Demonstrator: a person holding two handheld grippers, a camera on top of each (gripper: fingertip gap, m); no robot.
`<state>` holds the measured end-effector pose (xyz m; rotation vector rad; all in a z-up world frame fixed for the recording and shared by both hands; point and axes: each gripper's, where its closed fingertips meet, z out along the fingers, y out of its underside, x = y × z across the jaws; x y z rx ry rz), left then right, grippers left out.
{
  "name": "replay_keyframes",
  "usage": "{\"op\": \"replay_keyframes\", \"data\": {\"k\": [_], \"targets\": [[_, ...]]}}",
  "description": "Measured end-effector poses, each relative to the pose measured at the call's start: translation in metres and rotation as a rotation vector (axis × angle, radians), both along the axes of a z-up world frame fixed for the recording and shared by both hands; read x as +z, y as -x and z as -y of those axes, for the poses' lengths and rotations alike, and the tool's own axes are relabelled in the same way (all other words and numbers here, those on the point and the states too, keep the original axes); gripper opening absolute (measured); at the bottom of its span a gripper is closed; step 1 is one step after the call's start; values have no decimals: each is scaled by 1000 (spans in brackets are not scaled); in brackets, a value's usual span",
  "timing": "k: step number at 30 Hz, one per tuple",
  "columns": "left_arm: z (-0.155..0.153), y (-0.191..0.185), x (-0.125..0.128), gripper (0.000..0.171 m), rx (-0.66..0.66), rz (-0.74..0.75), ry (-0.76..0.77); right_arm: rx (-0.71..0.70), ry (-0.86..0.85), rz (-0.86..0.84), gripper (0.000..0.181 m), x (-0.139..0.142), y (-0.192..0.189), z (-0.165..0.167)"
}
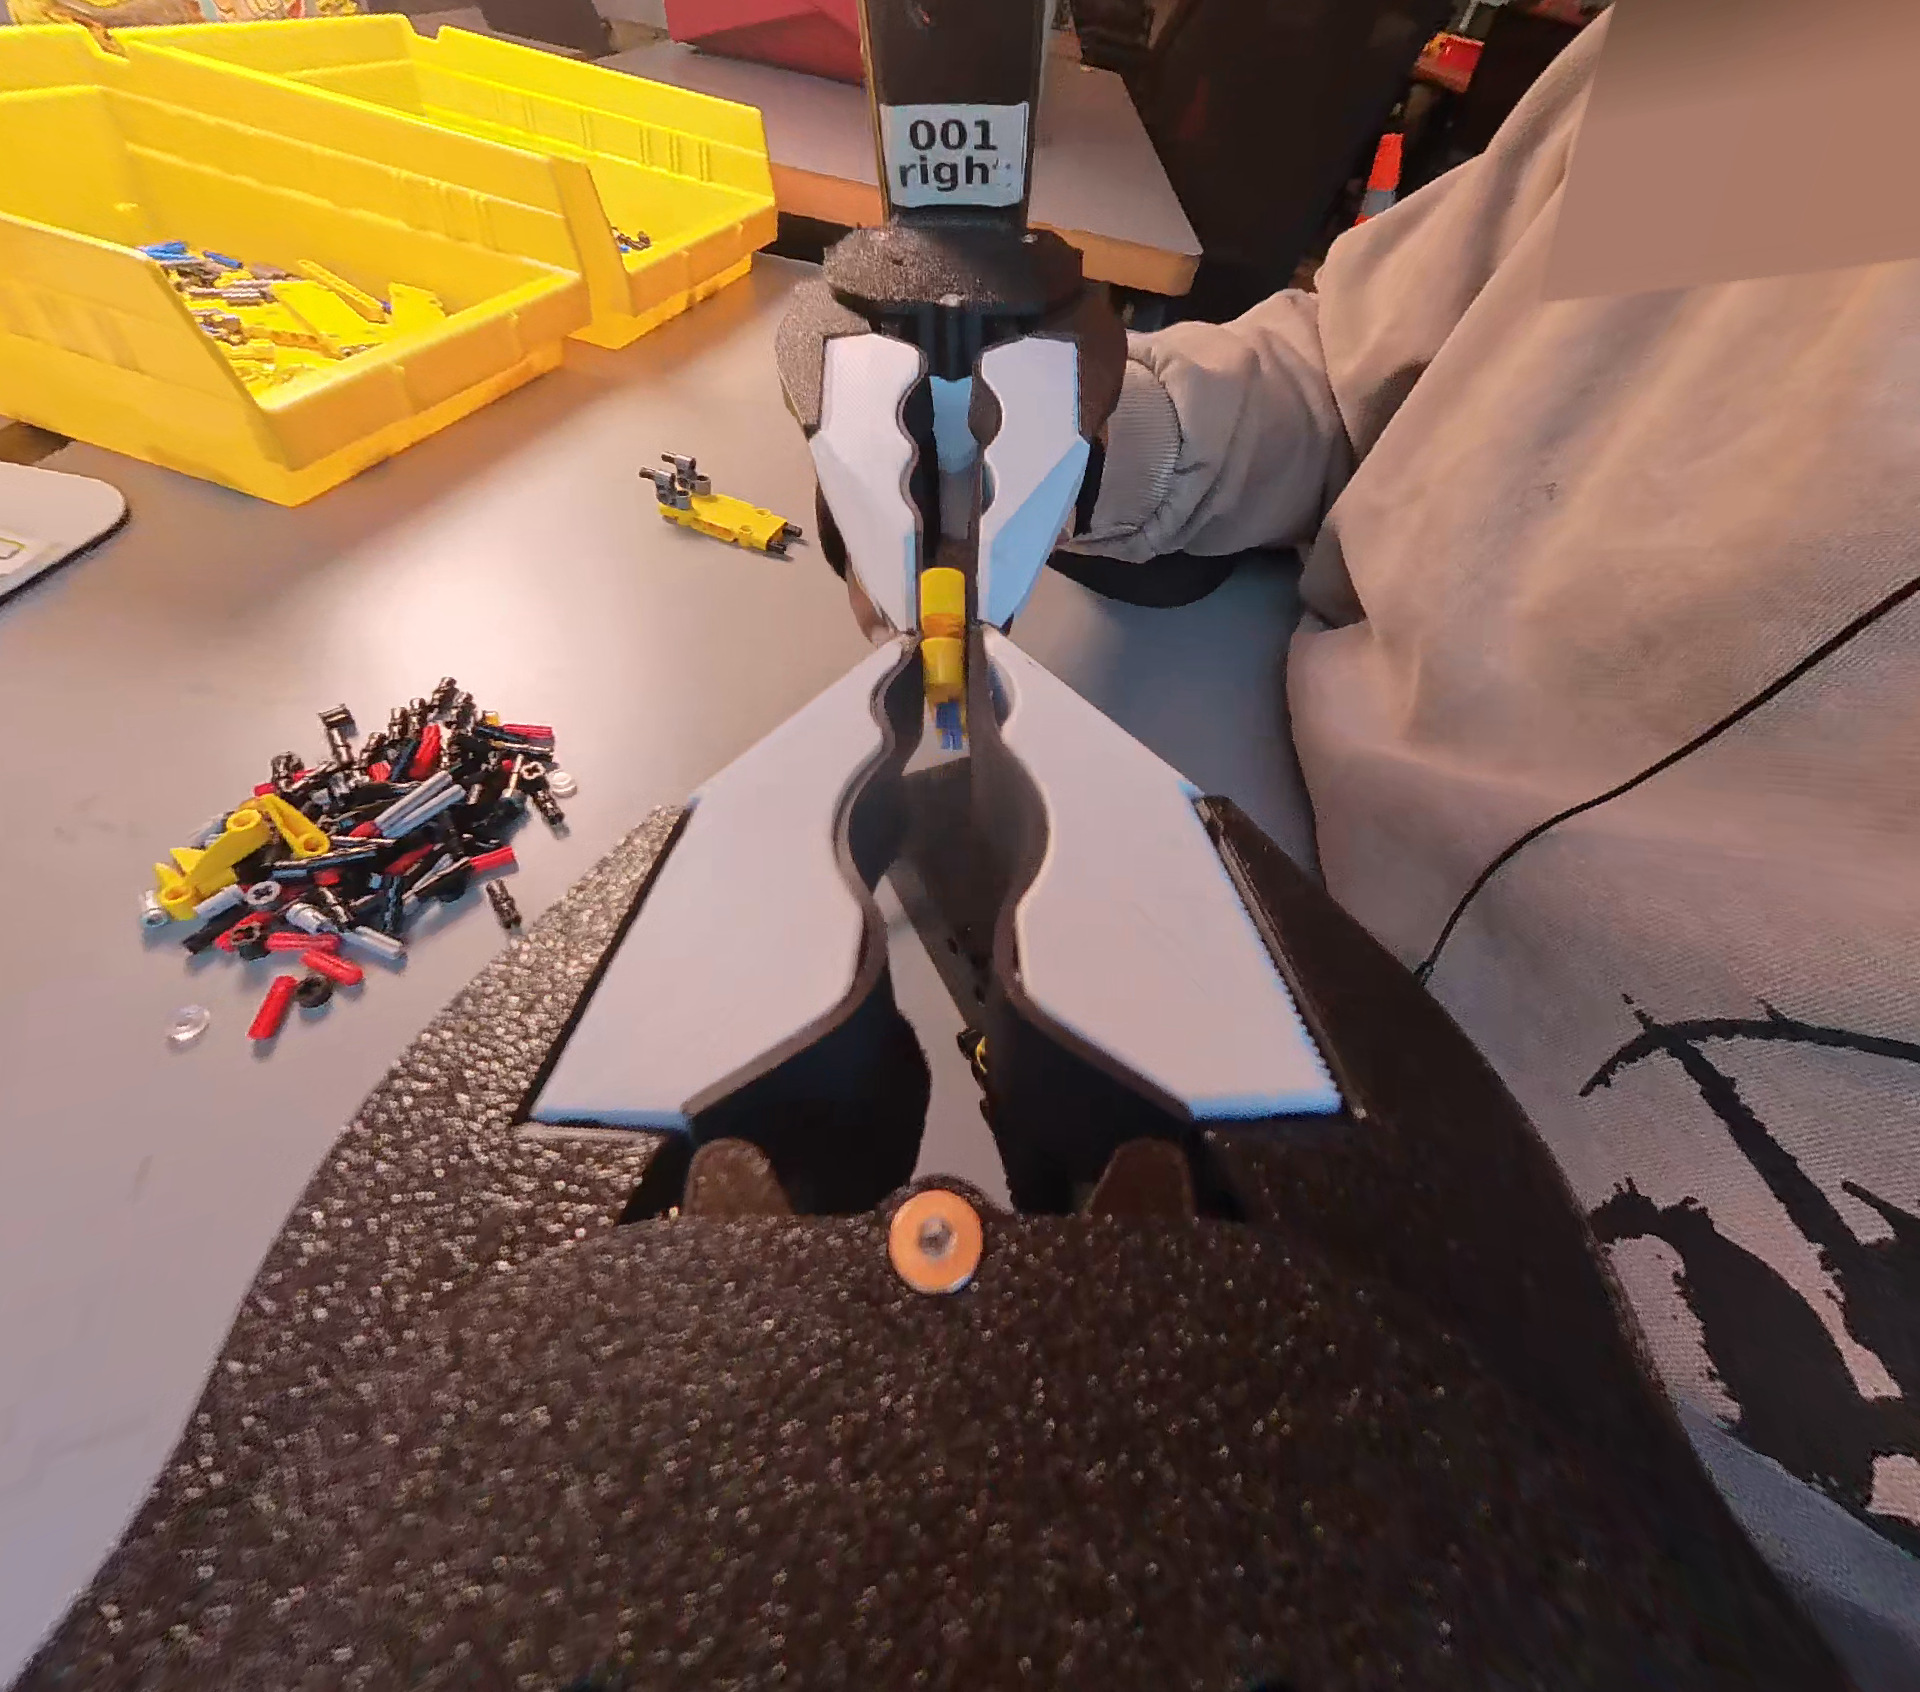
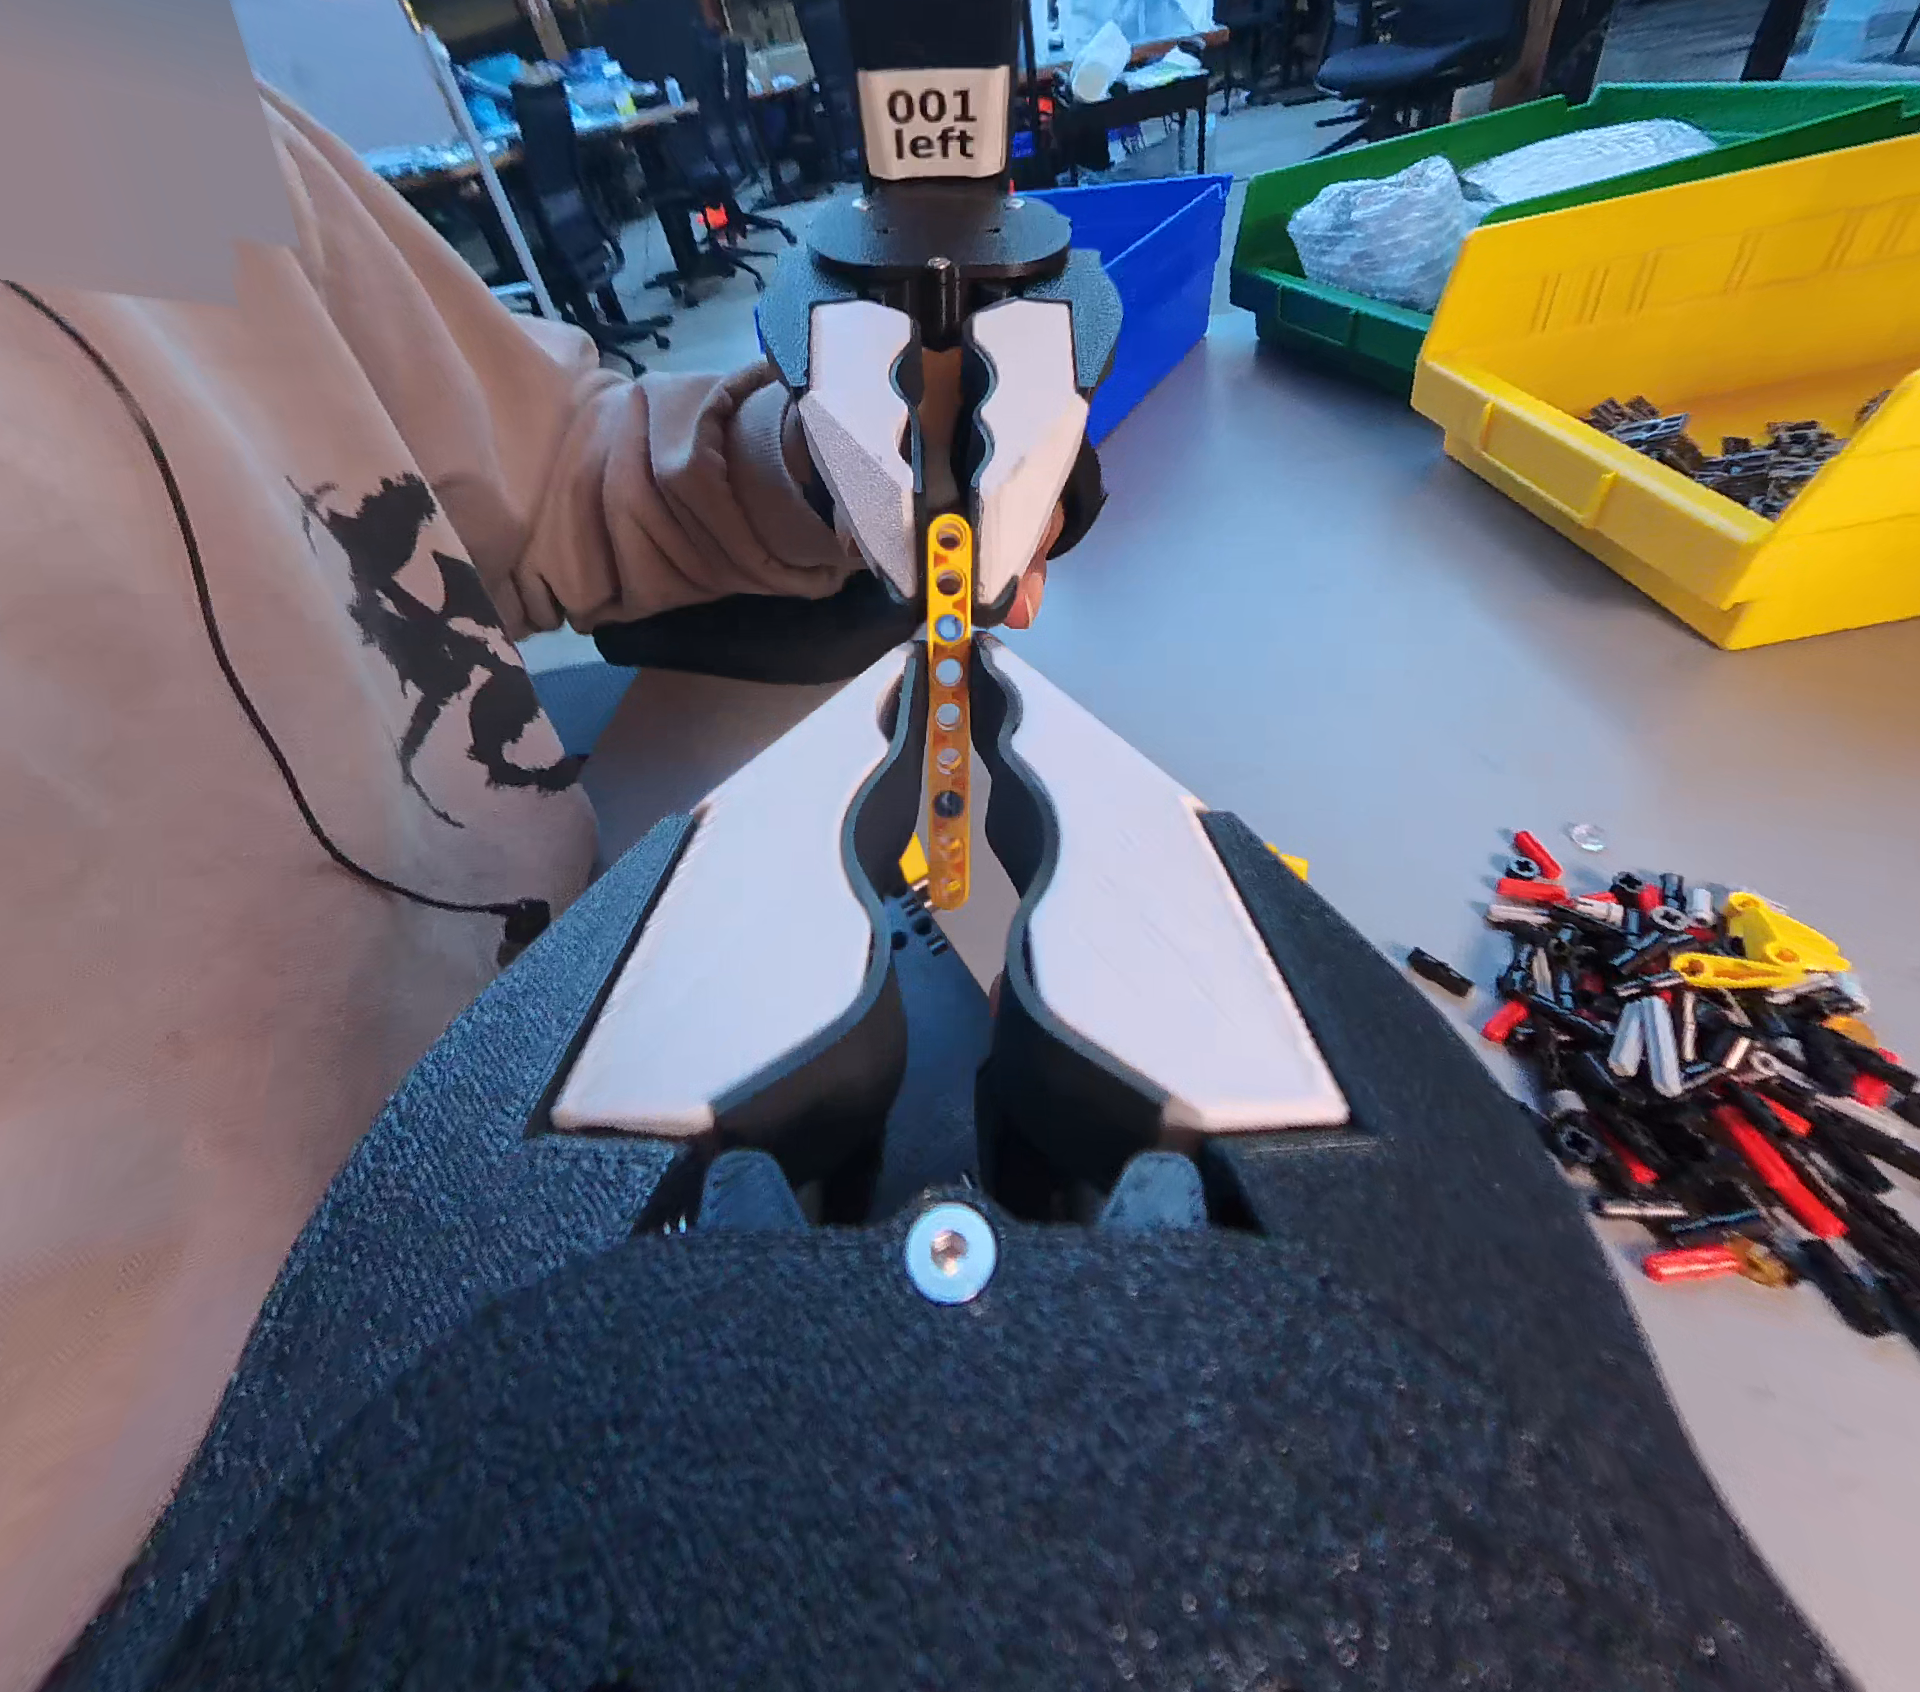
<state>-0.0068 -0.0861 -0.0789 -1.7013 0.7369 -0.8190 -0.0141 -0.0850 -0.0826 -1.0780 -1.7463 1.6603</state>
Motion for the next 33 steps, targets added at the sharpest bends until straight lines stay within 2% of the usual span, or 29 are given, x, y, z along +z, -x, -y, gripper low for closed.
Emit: {"op": "replay_keyframes", "data": {"k": [8,11,14,18,20,22,24,28,29,31,33], "targets": [[1,-2,-7,7,-12,-38,18,14,-11,-4,6,-4,-3,2],[3,-1,-10,7,-13,-23,31,-4,-87,-22,6,-7,-1,3],[2,-1,-16,7,1,-85,-10,-31,-200,-66,7,-7,0,2],[-2,-2,-15,8,42,-159,-95,-77,-353,-198,7,3,-2,1],[-6,1,-16,8,91,-257,-188,-111,-433,-230,7,2,-2,-2],[-16,11,-18,7,200,-413,-318,-189,-372,-200,11,3,3,-15],[-24,24,-20,6,304,-576,-417,-250,-266,-144,29,3,7,-29],[-37,42,-28,6,449,-930,-605,-356,-157,29,95,-14,19,-47],[-39,43,-32,7,455,-993,-624,-370,-133,53,104,-18,21,-47],[-43,42,-38,7,459,-1070,-649,-395,-85,102,110,-27,25,-47],[-45,37,-39,6,459,-1111,-682,-413,-17,170,108,-37,29,-47]]}}
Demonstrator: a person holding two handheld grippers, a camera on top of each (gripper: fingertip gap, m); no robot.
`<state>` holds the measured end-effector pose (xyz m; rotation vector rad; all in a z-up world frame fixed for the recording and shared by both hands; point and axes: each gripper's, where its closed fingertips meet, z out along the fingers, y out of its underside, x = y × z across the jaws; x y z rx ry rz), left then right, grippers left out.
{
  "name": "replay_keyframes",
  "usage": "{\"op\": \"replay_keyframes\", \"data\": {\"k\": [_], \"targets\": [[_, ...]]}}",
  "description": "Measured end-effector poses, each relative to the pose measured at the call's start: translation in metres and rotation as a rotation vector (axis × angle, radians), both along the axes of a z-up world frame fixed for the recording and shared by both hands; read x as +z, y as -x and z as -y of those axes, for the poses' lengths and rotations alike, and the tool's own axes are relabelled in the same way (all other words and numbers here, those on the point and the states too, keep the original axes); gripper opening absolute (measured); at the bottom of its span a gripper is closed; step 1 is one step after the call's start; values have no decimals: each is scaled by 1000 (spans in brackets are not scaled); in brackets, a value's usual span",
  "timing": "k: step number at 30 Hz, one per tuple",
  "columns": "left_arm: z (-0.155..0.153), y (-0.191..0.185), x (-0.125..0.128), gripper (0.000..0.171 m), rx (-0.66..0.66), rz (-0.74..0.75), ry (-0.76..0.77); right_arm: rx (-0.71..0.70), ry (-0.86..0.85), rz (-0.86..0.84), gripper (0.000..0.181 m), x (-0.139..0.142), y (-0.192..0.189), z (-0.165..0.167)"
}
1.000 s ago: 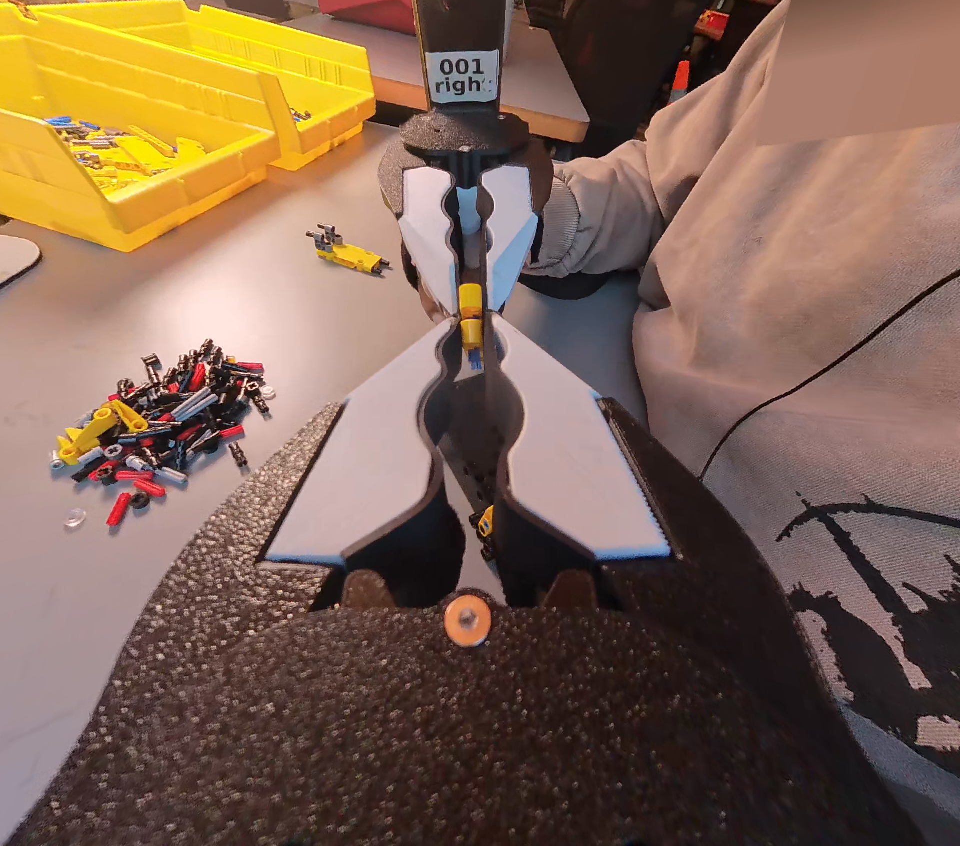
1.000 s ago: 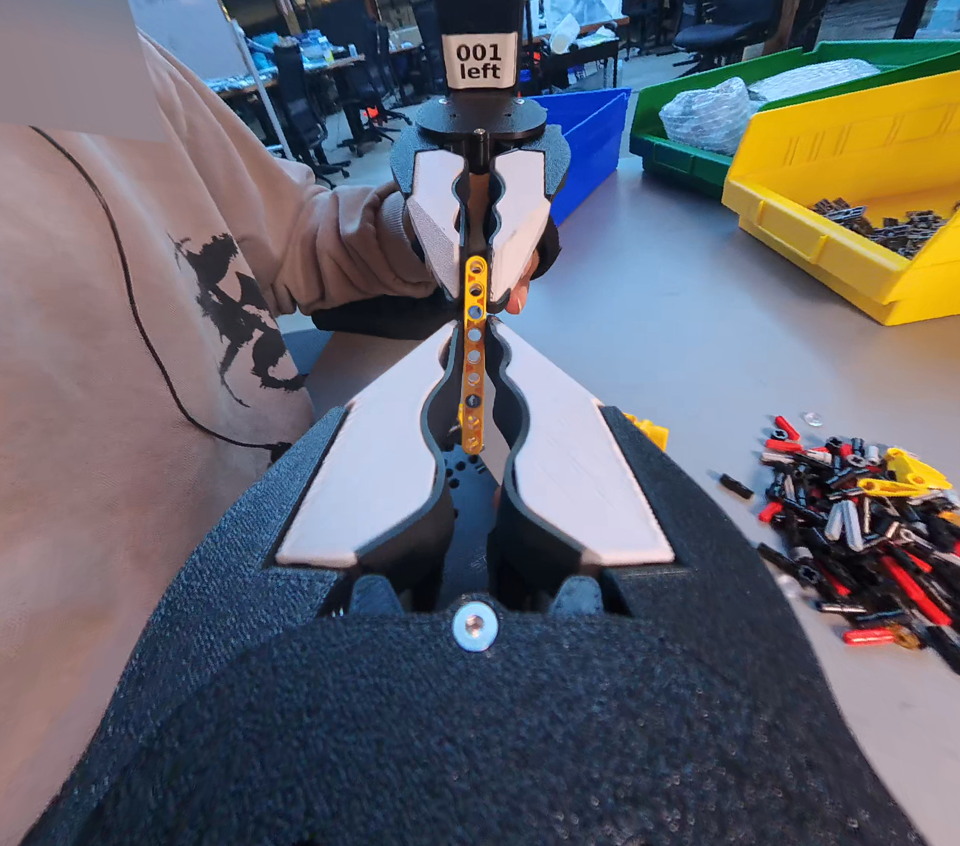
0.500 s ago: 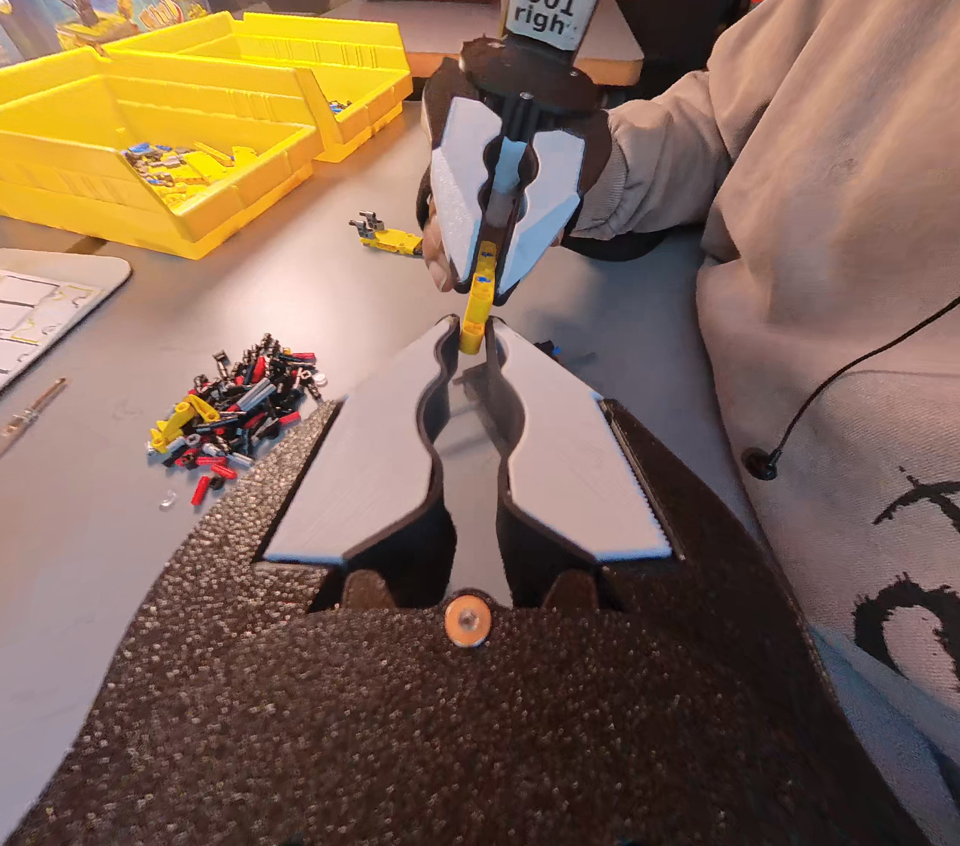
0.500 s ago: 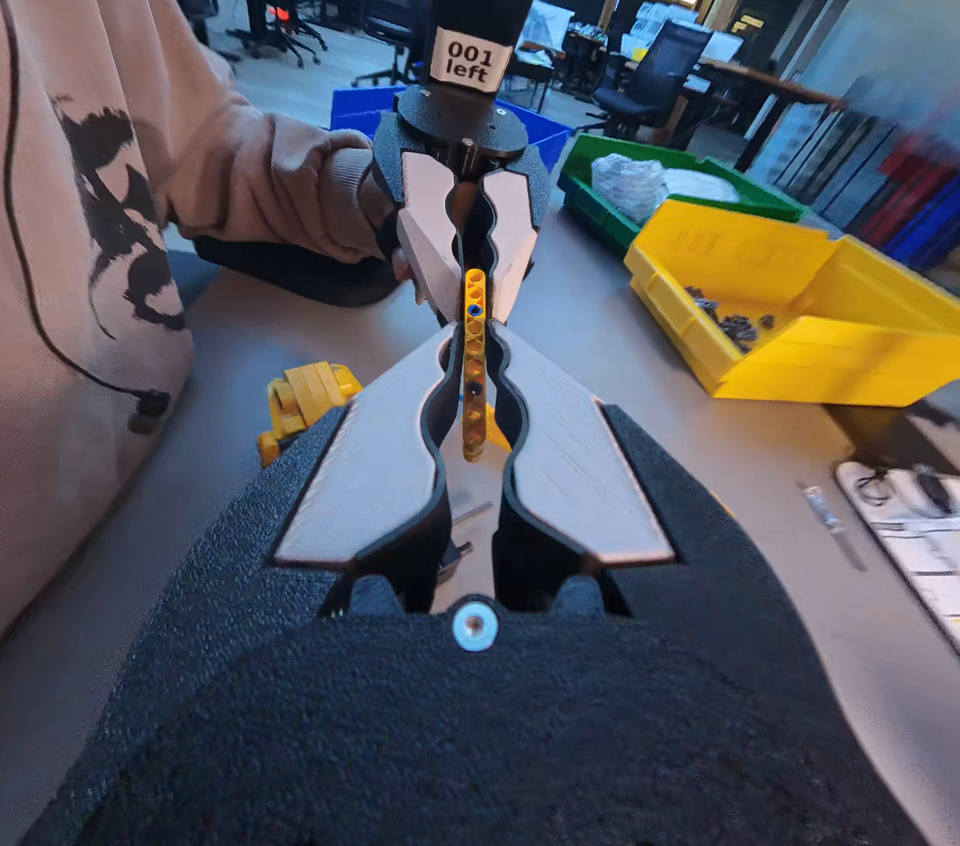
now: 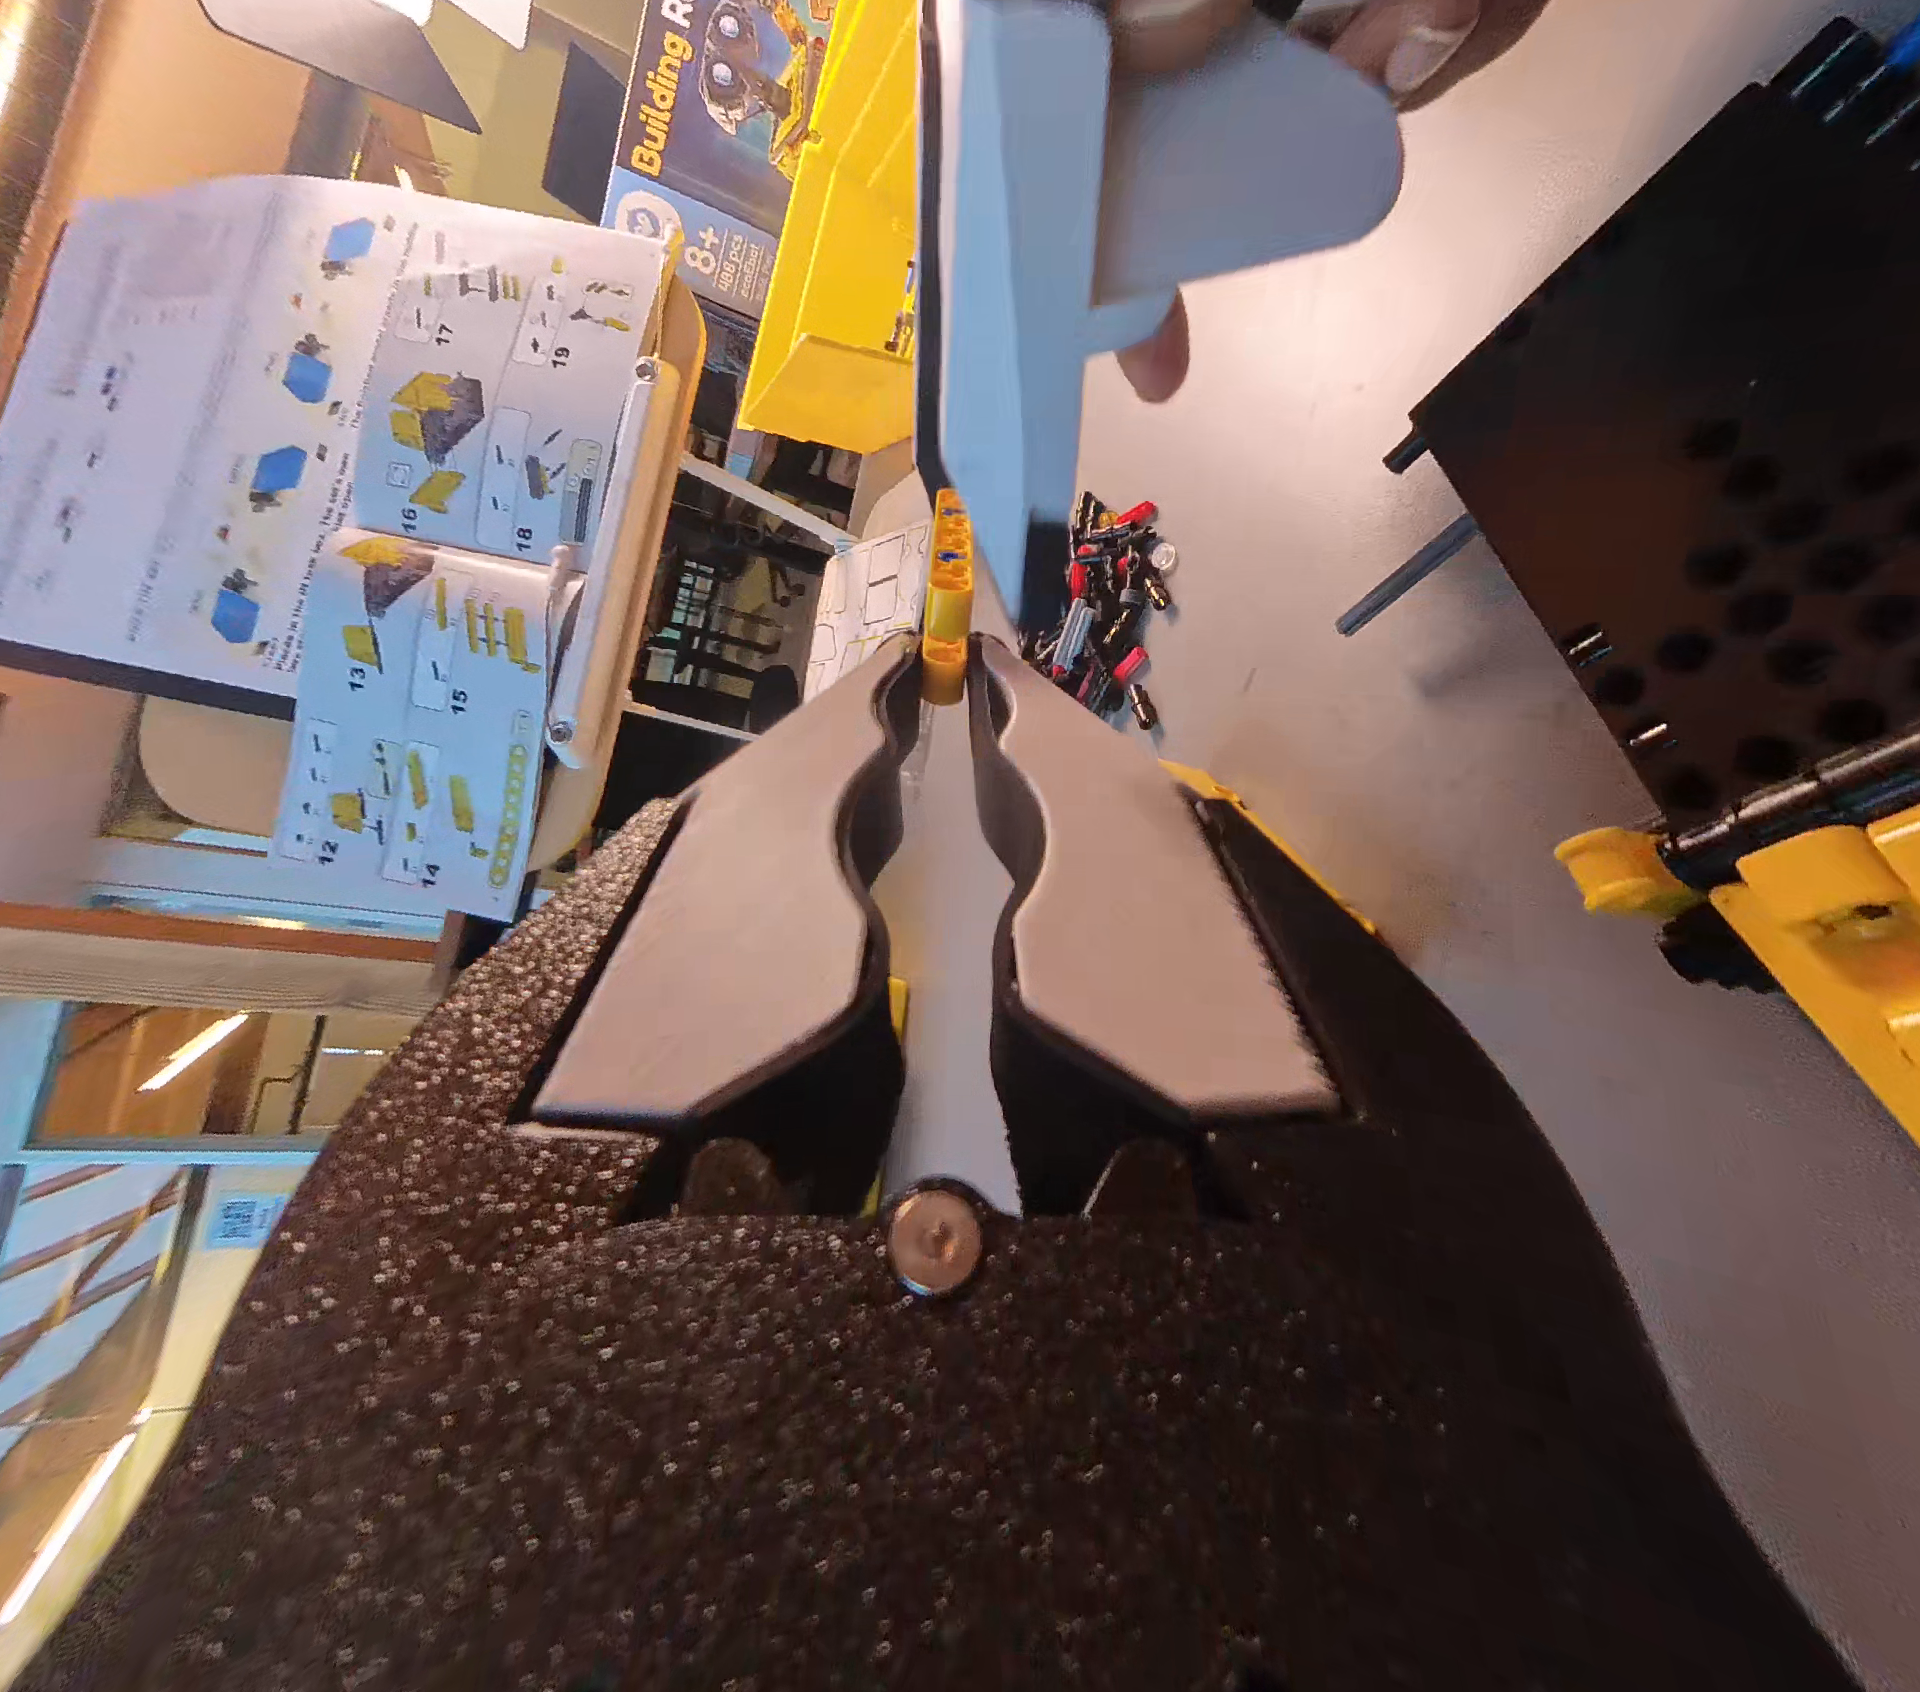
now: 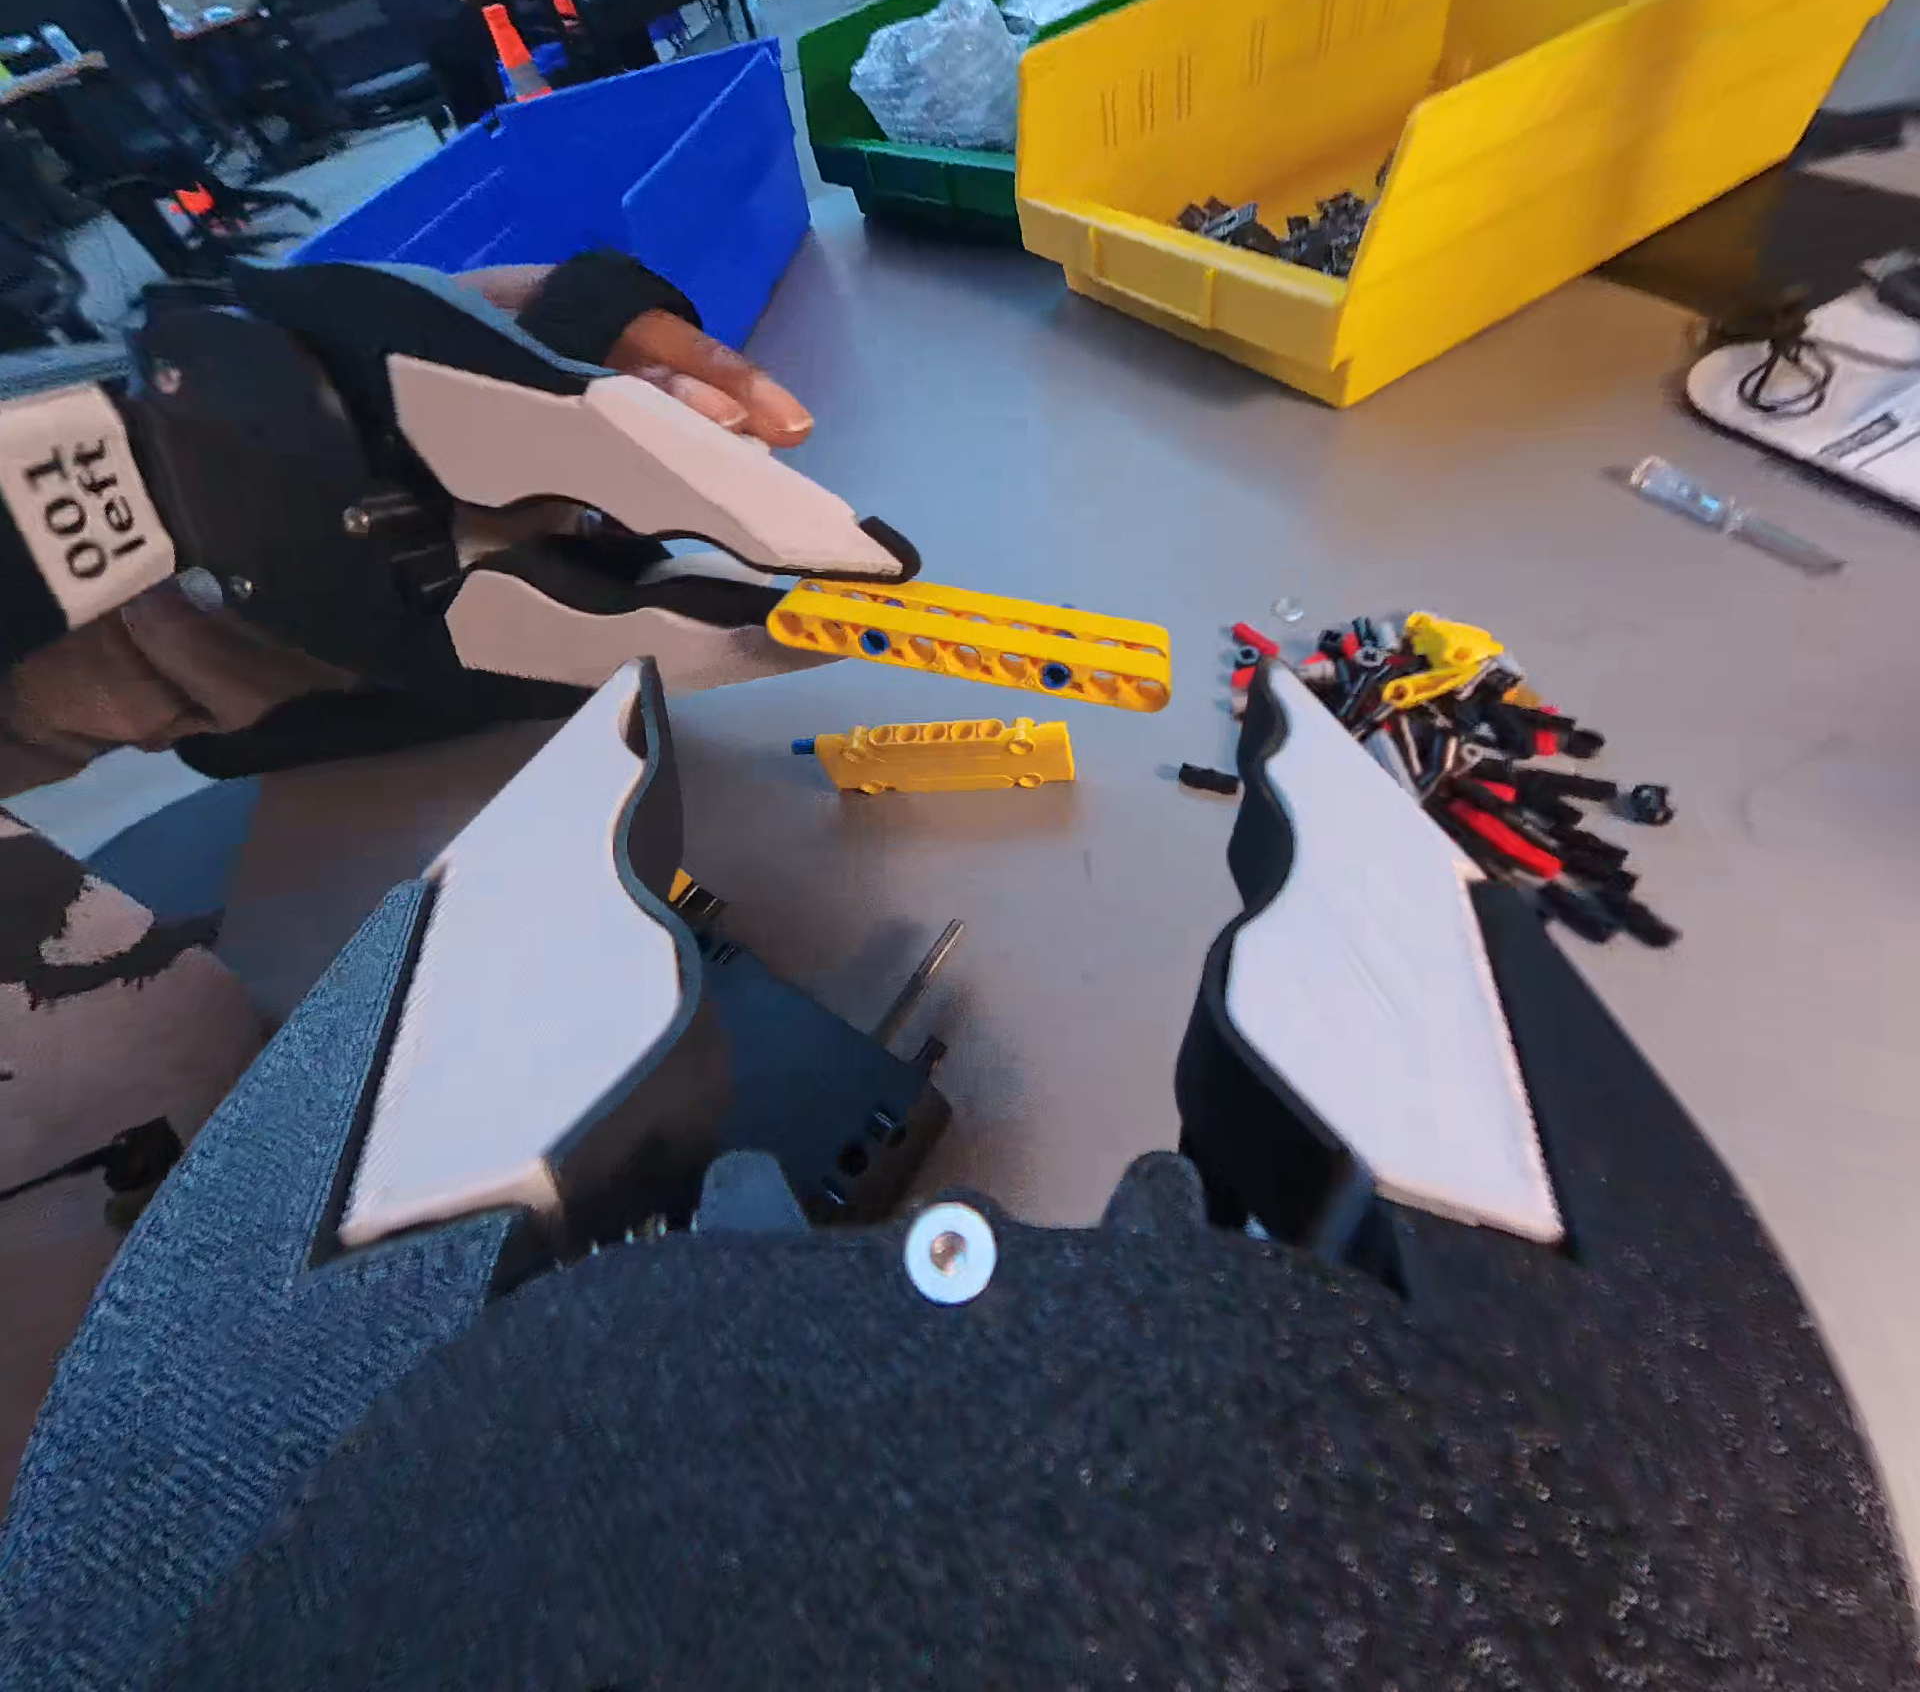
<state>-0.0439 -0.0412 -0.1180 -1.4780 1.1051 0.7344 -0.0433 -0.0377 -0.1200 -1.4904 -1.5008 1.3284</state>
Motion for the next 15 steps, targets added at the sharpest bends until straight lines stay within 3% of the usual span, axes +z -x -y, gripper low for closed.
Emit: {"op": "replay_keyframes", "data": {"k": [5,11,15], "targets": [[-4,-6,3,6,5,-54,-34,-32,124,-30,77,4,1,-6],[-2,-11,0,6,-8,-82,-36,-22,-28,-23,81,3,-1,-5],[-2,-8,1,6,11,-87,-36,-21,39,-7,79,1,-1,-6]]}}
